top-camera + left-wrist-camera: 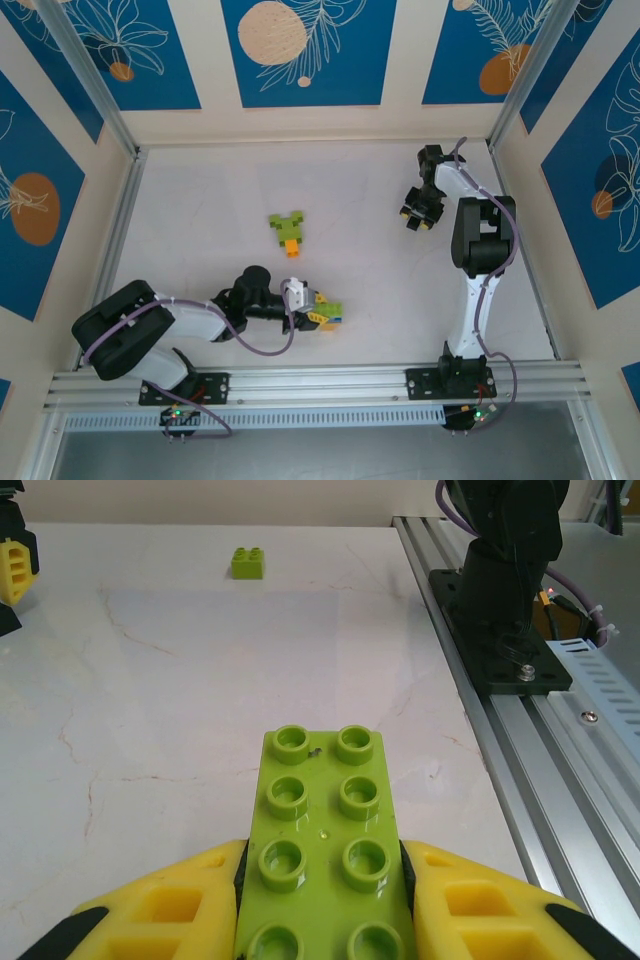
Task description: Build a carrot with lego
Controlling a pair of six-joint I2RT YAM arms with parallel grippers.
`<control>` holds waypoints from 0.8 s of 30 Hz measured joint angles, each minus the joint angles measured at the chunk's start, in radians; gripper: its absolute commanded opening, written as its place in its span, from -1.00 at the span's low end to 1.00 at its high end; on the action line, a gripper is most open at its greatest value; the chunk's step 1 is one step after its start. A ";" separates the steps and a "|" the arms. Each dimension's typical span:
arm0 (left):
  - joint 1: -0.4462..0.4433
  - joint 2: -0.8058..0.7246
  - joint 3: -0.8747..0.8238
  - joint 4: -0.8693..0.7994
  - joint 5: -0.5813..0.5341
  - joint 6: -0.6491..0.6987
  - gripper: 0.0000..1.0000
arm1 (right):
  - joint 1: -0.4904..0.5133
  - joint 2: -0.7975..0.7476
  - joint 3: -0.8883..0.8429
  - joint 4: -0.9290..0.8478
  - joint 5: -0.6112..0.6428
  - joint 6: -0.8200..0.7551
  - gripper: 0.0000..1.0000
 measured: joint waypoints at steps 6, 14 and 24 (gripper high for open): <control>0.000 0.000 0.002 -0.003 0.000 0.000 -0.47 | -0.002 0.003 0.000 0.000 0.000 0.000 -0.05; 0.000 0.000 0.002 -0.005 0.000 0.000 -0.47 | -0.002 0.014 0.000 0.000 -0.002 0.000 -0.05; 0.000 0.000 0.008 -0.014 -0.001 0.000 -0.47 | -0.002 0.024 0.003 -0.001 -0.010 -0.011 -0.29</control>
